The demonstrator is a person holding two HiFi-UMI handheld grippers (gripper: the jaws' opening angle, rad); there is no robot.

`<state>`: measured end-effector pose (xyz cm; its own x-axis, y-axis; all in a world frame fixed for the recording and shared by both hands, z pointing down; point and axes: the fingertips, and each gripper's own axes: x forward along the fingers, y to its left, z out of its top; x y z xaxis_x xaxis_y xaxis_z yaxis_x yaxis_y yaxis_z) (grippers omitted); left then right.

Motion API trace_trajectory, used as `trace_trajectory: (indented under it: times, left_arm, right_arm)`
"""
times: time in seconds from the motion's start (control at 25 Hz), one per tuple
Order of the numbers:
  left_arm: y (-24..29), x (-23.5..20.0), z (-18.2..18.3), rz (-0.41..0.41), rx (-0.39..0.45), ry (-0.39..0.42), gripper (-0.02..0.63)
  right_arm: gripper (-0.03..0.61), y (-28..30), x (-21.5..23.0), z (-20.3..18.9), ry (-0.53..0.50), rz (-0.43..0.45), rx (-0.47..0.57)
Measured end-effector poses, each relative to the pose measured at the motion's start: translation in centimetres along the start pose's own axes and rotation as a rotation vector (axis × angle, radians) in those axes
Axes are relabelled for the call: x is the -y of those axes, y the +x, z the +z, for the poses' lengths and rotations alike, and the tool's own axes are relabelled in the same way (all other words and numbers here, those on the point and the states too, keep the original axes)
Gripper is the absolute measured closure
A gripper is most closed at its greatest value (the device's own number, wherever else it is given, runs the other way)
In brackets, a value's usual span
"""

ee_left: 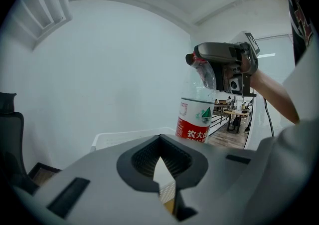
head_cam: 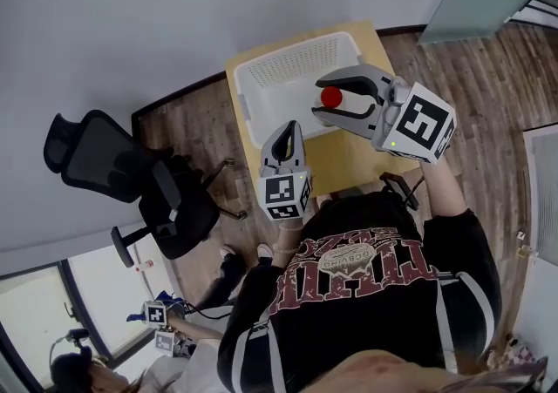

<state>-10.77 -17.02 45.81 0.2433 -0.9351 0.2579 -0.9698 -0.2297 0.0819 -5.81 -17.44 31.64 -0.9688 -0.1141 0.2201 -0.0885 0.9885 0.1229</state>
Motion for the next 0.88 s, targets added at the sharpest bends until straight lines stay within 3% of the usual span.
trace_trajectory:
  times: [0.36, 0.56, 0.88]
  left_arm:
    - [0.3, 0.9, -0.2, -0.028, -0.012, 0.005, 0.583]
    - [0.5, 1.2, -0.5, -0.041, -0.02, 0.005, 0.583]
    - [0.9, 0.9, -1.0, -0.042, -0.031, 0.003, 0.583]
  right_arm:
    - [0.414, -1.4, -2.4, 0.5, 0.029, 0.017, 0.059]
    - [0.414, -1.5, -3.4, -1.5, 0.098, 0.03, 0.044]
    - [0.414, -1.0, -3.5, -5.9, 0.171, -0.018, 0.025]
